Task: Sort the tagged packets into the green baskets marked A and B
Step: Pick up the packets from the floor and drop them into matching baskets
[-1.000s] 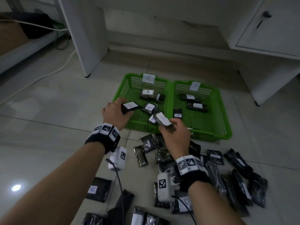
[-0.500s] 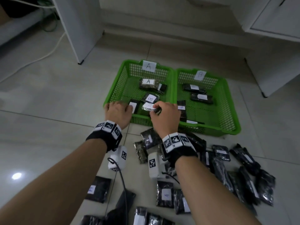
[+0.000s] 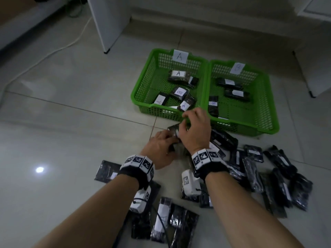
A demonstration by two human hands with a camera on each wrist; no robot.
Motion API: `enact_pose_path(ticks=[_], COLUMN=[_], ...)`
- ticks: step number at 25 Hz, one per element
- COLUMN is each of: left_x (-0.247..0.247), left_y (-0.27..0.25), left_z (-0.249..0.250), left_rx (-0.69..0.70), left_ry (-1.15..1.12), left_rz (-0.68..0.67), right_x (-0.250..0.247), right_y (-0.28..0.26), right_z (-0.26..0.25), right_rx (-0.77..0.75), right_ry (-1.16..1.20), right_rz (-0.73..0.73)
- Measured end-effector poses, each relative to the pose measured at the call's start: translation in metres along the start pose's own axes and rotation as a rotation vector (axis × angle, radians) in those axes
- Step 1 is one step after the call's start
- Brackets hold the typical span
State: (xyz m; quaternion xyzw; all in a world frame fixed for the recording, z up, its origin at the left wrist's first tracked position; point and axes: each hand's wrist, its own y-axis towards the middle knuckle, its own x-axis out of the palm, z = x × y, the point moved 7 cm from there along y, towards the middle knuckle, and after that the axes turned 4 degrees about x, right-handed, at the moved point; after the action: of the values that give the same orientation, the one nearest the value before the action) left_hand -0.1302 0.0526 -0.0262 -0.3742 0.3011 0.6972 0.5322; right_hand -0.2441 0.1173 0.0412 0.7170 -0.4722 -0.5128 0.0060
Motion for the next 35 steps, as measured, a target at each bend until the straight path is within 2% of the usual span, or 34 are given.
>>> enact_pose_path(ticks=[2,4,8,10,12,14,15,17,19,21,23,25,29,32,35], left_x=[0.007,0.003,-0.012,-0.025,-0.033,-0.034,-0.037,-0.046,-0.056,-0.067,-0.081,-0.097,-0.128,-0.142,-0.142], left_y=[-0.008,-0.017,-0.037,-0.05,-0.061,-0.069,-0.073,-0.077,-0.078,-0.074,-0.067,-0.056,-0.023,0.01,0.045], left_z=[-0.006,-0.017,-0.043,-0.056,-0.076,-0.091,-0.093,-0.092,-0.09,-0.086,-0.079,-0.074,-0.064,-0.056,-0.05], left_rx=[-0.067,-0.102,-0.177,-0.265,-0.465,-0.636,-0.672,-0.677,-0.657,-0.626,-0.577,-0.536,-0.486,-0.419,-0.28], left_ry=[0.112,0.146,-0.098,-0.284,-0.588,-0.902,-1.026,-1.128,-1.117,-1.146,-1.174,-1.168,-1.088,-0.727,-0.368], left_rz=[-0.043,-0.005,0.202,0.397,0.544,0.62,0.655,0.694,0.715,0.751,0.788,0.816,0.825,0.685,0.541], right_x=[0.009,0.02,0.048,0.053,0.055,0.058,0.056,0.042,0.029,0.025,0.023,0.014,-0.007,-0.019,-0.03], right_y=[-0.015,-0.025,-0.045,-0.045,-0.04,-0.039,-0.039,-0.033,-0.03,-0.031,-0.029,-0.019,0.003,0.008,0.007], right_z=[0.001,0.001,-0.001,-0.009,-0.019,-0.026,-0.028,-0.024,-0.012,-0.007,-0.007,-0.005,0.003,0.014,0.03], right_rx=[-0.046,-0.008,0.077,0.062,0.043,0.059,0.085,0.23,0.486,0.707,0.833,0.854,0.833,0.815,0.75], right_ry=[0.023,0.018,-0.326,-0.426,-0.404,-0.337,-0.291,-0.118,0.147,0.446,0.663,0.739,0.829,0.811,0.704], right_rz=[-0.106,-0.273,-0.64,-0.67,-0.659,-0.705,-0.718,-0.625,-0.529,-0.574,-0.646,-0.637,-0.476,-0.35,-0.289])
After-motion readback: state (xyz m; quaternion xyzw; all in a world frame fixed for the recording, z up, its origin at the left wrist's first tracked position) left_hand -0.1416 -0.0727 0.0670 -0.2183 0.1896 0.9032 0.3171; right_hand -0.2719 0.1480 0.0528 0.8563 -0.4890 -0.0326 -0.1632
